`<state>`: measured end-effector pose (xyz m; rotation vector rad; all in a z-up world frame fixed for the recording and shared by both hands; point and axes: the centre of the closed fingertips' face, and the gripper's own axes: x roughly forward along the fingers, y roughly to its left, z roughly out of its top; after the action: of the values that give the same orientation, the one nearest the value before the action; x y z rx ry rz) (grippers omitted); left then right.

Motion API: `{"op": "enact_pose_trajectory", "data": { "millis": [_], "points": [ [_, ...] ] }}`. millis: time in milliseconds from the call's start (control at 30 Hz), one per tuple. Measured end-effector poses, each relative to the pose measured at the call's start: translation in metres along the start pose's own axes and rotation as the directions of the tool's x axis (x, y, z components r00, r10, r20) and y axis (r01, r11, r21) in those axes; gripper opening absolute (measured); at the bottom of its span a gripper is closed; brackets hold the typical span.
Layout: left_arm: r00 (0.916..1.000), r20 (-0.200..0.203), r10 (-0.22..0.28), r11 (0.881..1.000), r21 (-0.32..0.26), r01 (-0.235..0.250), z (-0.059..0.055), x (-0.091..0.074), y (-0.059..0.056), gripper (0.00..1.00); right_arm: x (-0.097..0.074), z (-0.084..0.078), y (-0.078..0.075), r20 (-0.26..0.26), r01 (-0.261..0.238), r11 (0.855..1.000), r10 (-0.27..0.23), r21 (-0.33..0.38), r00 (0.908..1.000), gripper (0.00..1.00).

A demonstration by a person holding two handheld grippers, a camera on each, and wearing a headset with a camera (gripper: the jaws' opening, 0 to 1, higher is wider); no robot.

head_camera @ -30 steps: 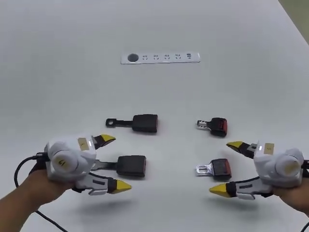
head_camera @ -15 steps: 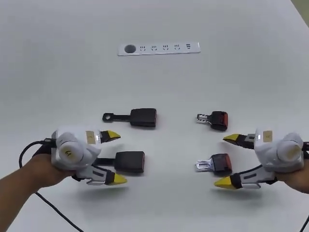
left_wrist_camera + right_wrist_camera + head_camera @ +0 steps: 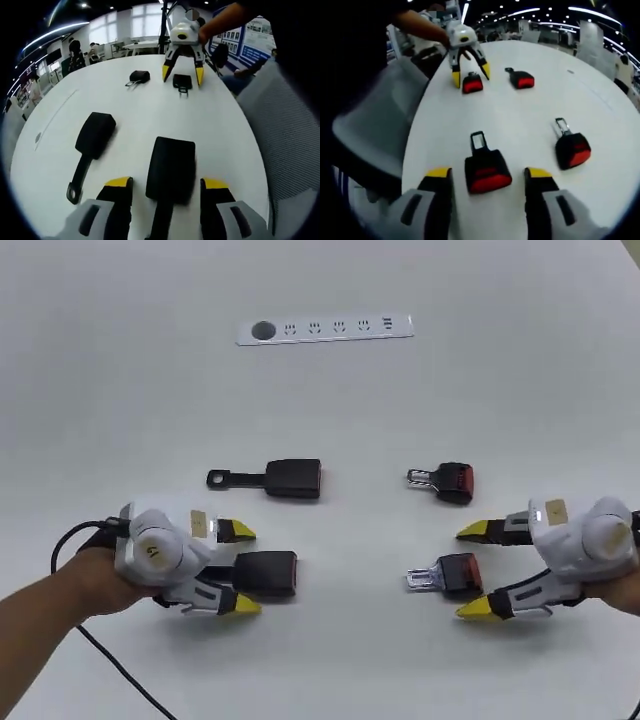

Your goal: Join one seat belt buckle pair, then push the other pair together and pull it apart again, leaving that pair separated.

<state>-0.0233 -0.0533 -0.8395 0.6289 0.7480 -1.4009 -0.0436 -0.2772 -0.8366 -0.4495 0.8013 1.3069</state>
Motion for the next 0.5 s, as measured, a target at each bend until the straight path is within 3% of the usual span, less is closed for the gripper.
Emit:
{"op": "enact_pose_trajectory", "data": {
  "millis": [67,233,500],
  "points": [
    [0.9999,0.016,-0.002,1.000,-0.003,0.002,0.0026,0.0004,0.0021,0.54,-0.0005,-0.0001,0.0022,-0.007,-0.009,1.000,0.008,-0.011,0.9999,0.56],
    [0.9999,0.009,-0.014,1.000,0.022,0.014,0.0040,-0.0006,0.0010,0.47,0.0009,0.0017,0.0085,-0.010,-0.025,0.999,0.024,-0.033,0.9997,0.49],
    [0.9995,0.011,-0.030,0.997,0.068,0.029,0.0069,0.0003,-0.0005,0.35,-0.0013,-0.0006,0.0025,-0.006,-0.013,0.999,0.013,-0.050,0.9999,0.42]
  ]
}}
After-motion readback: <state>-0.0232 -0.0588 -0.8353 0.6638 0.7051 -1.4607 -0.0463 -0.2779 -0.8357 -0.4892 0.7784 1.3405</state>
